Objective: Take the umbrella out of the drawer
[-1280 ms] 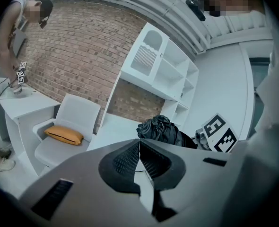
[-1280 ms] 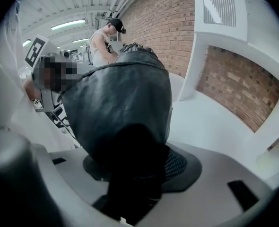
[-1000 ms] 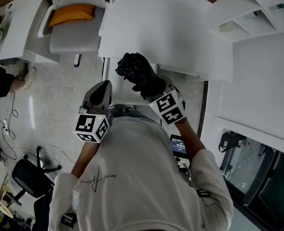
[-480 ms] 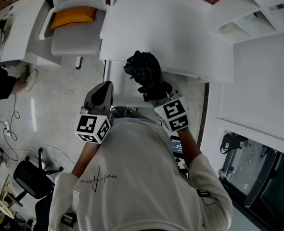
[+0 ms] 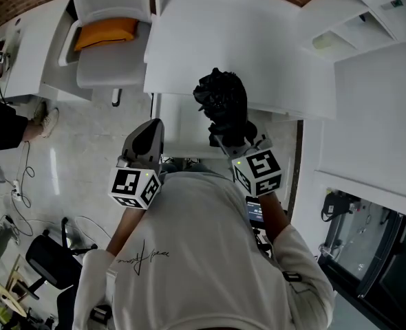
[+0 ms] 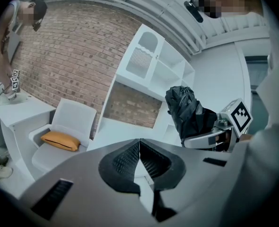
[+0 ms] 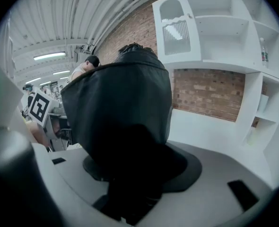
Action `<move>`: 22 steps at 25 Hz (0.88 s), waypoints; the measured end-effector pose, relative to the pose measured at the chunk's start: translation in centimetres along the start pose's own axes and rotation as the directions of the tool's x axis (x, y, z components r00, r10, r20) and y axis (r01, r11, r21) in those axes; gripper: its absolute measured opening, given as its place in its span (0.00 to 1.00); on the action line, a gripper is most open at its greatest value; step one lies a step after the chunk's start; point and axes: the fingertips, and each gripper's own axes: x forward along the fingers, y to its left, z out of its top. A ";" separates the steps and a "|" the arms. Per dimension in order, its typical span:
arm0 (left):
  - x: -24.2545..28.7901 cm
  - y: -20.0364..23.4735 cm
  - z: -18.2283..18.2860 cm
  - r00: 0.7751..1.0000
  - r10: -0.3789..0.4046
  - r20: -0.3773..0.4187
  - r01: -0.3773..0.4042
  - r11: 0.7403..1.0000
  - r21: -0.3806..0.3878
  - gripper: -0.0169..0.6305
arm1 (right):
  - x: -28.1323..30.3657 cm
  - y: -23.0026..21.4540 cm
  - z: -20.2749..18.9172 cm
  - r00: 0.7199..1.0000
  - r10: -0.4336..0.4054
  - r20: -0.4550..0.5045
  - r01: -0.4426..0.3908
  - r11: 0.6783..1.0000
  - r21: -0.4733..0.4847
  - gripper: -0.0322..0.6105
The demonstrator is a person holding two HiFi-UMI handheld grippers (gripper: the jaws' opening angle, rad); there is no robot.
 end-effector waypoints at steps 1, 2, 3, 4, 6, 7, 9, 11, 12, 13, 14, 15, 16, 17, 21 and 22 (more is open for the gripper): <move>0.1 -0.1 0.2 1.000 0.000 0.004 0.000 1.000 0.000 0.05 | -0.2 -0.2 0.3 1.000 -0.007 0.016 0.006 1.000 0.020 0.42; 0.1 -0.1 0.4 1.000 0.001 0.009 -0.001 1.000 0.001 0.05 | -0.5 -0.4 0.5 0.999 -0.014 0.032 0.013 0.999 0.038 0.42; 0.2 -0.2 0.5 1.000 0.001 0.013 -0.001 1.000 0.002 0.05 | -0.7 -0.6 0.7 0.999 -0.024 0.044 0.021 0.999 0.050 0.42; 0.2 -0.3 0.7 1.000 0.001 0.018 -0.001 1.000 0.002 0.05 | -0.9 -0.8 0.9 0.998 -0.034 0.054 0.031 0.998 0.057 0.42; 0.4 -0.5 1.0 1.000 -0.001 0.026 0.001 1.000 0.002 0.05 | -1.3 -1.0 1.2 0.996 -0.052 0.067 0.048 0.997 0.060 0.42; 0.4 -0.6 1.2 1.000 -0.003 0.028 0.003 1.000 0.003 0.05 | -1.6 -1.1 1.3 0.996 -0.059 0.072 0.054 0.997 0.061 0.42; 0.6 -0.9 1.5 0.999 -0.007 0.033 0.006 1.000 0.006 0.05 | -2.0 -1.2 1.4 0.994 -0.069 0.082 0.064 0.996 0.066 0.42; 0.7 -1.0 1.8 0.999 -0.009 0.039 0.009 1.000 0.005 0.05 | -2.4 -1.3 1.4 0.992 -0.082 0.092 0.075 0.995 0.073 0.42; 0.7 -1.1 1.9 0.999 -0.010 0.042 0.010 1.000 0.006 0.05 | -2.7 -1.3 1.5 0.991 -0.091 0.098 0.083 0.994 0.077 0.42; 0.7 -1.1 1.9 0.999 -0.011 0.045 0.010 1.000 0.007 0.05 | -2.9 -1.4 1.6 0.989 -0.101 0.106 0.093 0.992 0.080 0.42; 0.7 -1.2 2.0 0.999 -0.011 0.047 0.011 1.000 0.009 0.05 | -3.2 -1.5 1.7 0.987 -0.113 0.114 0.103 0.991 0.084 0.42; 0.7 -1.2 2.1 0.999 -0.012 0.050 0.011 1.000 0.011 0.05 | -3.4 -1.6 1.7 0.985 -0.124 0.120 0.114 0.990 0.087 0.42; 0.7 -1.3 2.2 0.999 -0.013 0.052 0.012 1.000 0.013 0.05 | -3.6 -1.6 1.8 0.983 -0.135 0.126 0.124 0.988 0.090 0.42; 0.7 -1.3 2.2 0.998 -0.014 0.054 0.013 1.000 0.014 0.05 | -3.8 -1.6 1.8 0.981 -0.145 0.131 0.134 0.987 0.091 0.42; 0.6 -1.6 2.6 0.998 -0.018 0.062 0.017 1.000 0.018 0.05 | -4.3 -1.6 2.0 0.971 -0.185 0.154 0.171 0.980 0.103 0.42; 0.6 -1.7 2.7 0.998 -0.019 0.063 0.018 1.000 0.019 0.05 | -4.5 -1.6 2.0 0.968 -0.193 0.161 0.176 0.978 0.111 0.42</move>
